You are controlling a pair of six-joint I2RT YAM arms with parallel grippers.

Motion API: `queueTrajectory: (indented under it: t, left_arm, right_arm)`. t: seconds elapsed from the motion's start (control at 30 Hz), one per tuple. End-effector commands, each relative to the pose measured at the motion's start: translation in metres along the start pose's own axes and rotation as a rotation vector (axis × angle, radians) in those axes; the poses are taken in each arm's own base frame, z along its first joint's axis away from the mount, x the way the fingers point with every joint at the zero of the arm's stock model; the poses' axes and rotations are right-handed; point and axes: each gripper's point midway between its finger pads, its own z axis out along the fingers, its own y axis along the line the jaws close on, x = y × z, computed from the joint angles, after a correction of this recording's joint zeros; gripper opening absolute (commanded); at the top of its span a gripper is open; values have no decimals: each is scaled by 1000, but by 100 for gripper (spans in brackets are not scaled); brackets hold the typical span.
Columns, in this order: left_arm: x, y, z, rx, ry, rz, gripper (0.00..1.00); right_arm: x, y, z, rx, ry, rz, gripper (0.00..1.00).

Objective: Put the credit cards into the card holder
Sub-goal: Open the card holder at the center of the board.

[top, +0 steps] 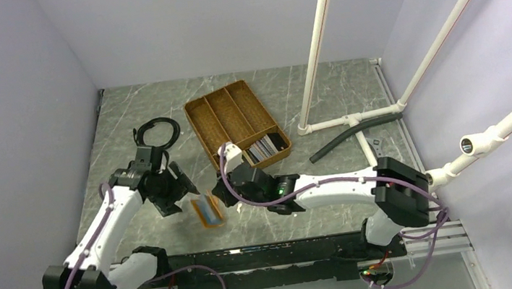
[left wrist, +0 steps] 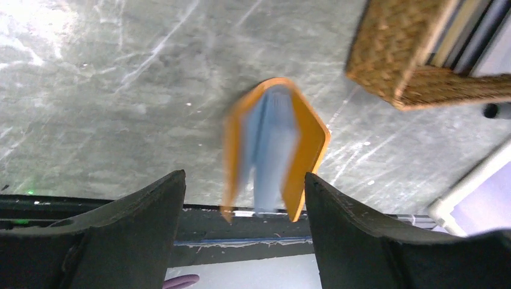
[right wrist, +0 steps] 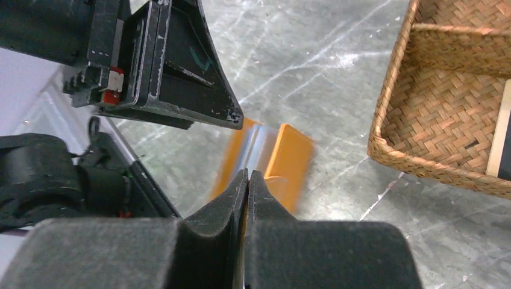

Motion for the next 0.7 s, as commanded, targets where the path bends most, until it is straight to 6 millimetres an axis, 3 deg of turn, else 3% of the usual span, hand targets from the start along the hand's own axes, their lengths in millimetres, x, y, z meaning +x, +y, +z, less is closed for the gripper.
queueTrajectory:
  t: [0.0, 0.17, 0.3, 0.43, 0.53, 0.67]
  left_arm:
    - [-6, -26, -22, 153, -60, 52, 76]
    - [-8, -35, -33, 256, -133, 101, 75]
    - [2, -41, -28, 291, -65, 117, 71]
    - [10, -45, -17, 311, 4, 141, 66]
    - [15, -48, -10, 339, 23, 157, 74]
    - [20, -50, 0, 356, 58, 164, 77]
  right_arm:
    - [-31, 17, -13, -59, -76, 51, 0]
    - [-21, 5, -13, -23, -60, 73, 0]
    - [-13, -14, -19, 35, -48, 103, 0]
    - [-5, -46, -36, 164, -47, 183, 0]
    - [3, -74, -53, 294, -44, 229, 0]
    - [23, -107, -70, 400, -24, 247, 0]
